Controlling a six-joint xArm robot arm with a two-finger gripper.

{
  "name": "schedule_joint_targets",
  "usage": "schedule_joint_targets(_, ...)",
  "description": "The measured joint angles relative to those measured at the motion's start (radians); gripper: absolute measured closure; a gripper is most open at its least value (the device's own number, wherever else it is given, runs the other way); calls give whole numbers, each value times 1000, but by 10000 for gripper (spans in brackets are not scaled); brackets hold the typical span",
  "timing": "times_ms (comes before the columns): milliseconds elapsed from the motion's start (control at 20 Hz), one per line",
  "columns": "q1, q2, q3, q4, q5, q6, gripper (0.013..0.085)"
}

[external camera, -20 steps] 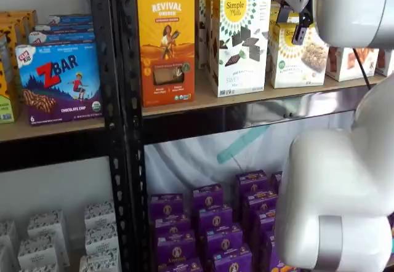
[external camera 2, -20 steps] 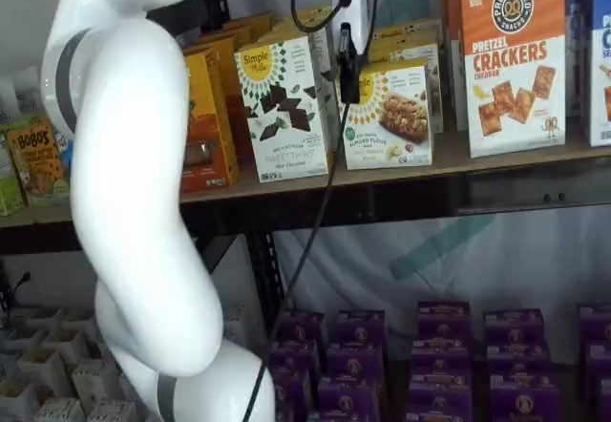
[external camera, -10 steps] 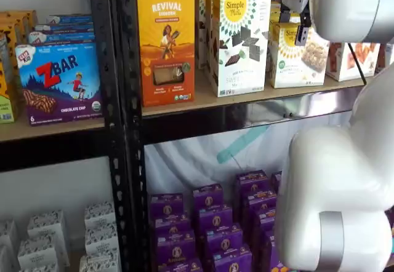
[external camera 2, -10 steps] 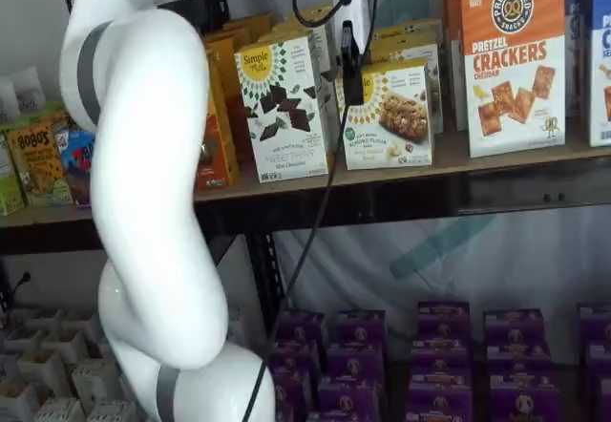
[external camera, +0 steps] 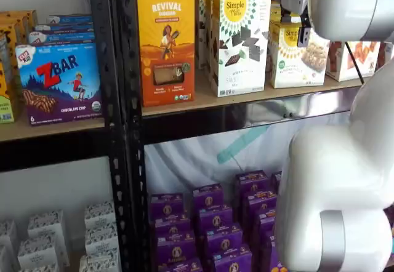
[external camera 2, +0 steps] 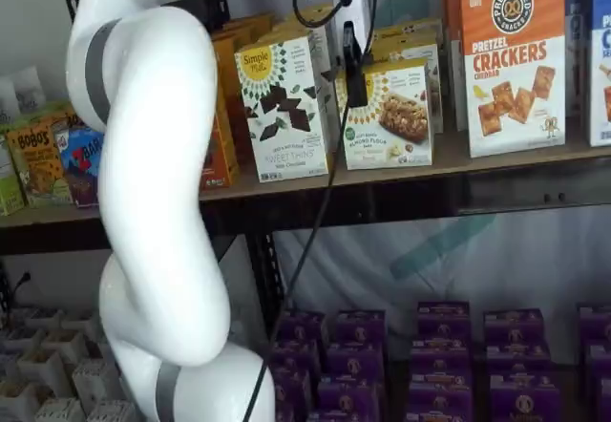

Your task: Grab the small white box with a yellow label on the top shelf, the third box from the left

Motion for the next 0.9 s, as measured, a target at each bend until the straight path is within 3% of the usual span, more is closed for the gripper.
schedule_joint_targets(800, -10, 18, -7, 11, 7, -8, 130)
schedule_joint_targets(900, -12, 19, -9, 17, 10, -9, 170)
